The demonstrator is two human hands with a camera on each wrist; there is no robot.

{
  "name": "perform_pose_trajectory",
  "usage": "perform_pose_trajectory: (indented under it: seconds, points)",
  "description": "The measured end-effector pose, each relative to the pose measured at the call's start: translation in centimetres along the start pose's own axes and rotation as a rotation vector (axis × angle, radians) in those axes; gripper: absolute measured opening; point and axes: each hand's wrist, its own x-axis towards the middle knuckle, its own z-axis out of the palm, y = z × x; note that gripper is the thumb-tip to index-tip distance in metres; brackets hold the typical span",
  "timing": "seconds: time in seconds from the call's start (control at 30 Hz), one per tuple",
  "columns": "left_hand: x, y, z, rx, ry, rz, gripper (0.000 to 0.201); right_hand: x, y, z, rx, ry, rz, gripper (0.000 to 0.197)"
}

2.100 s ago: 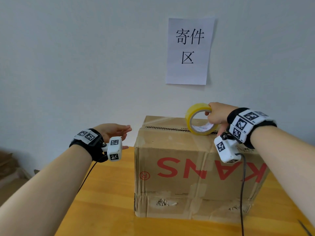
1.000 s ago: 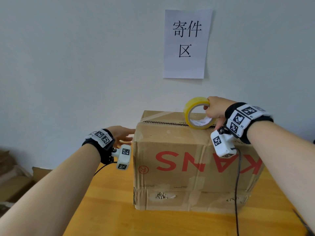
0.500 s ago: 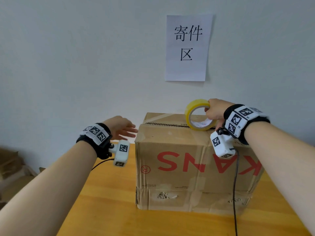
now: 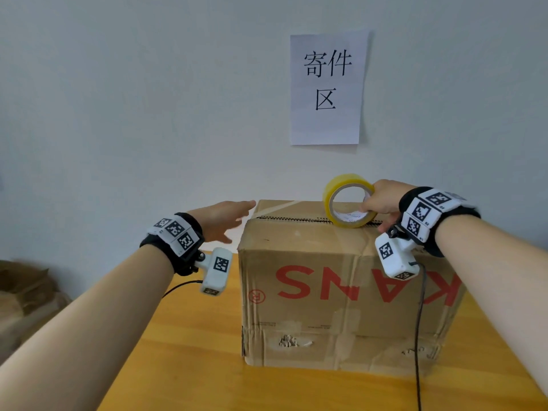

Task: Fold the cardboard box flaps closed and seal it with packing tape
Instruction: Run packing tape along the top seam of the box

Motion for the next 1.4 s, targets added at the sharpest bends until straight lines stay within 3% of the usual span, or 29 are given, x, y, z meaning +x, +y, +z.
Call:
perform_pose_trajectory:
  seconds: [0.1,0.33,0.47,0.6,0.9,1.07,1.13,1.27,1.4]
  points:
    - [-0.8,1.0,0.5,0.149,0.061,0.055,0.075,0.1,-0.1,0.1,0.014,-0.011,-0.002,0.030]
    - [-1.7,1.8,1.0,0.503,-0.051,-0.061,0.065,-0.1,-0.1,0.2,-0.001,-0.009,-0.009,0.019]
    - [-2.1,2.6,1.5,0.610,-0.045,-0.089,0.066,0.1,0.0,0.3,0.002,-0.014,-0.004,0.025]
    - [-1.9,3.3,2.6,0.677,-0.039,-0.109,0.063,0.0,-0.1,0.3,-0.015,-0.010,-0.009,0.012]
    - [-1.5,5.0,3.8,0.934,0.035,-0.215,0.060,0.1,-0.1,0.2,-0.002,-0.020,-0.028,0.012]
    - [-1.5,6.4,4.3,1.067,0.114,-0.260,0.078,-0.2,-0.2,0.2,0.017,-0.024,-0.039,0.015]
    - [-1.9,7.2,5.2,1.072,0.123,-0.257,0.071,-0.3,-0.2,0.2,0.016,-0.023,-0.046,0.019]
    - [-1.6,8.2,7.0,1.090,-0.049,-0.266,0.093,-0.4,0.0,0.1,0.024,-0.028,-0.059,0.025]
    - [-1.6,9.1,8.0,1.108,-0.100,-0.276,0.106,-0.7,-0.2,0.1,0.034,-0.045,-0.079,0.024]
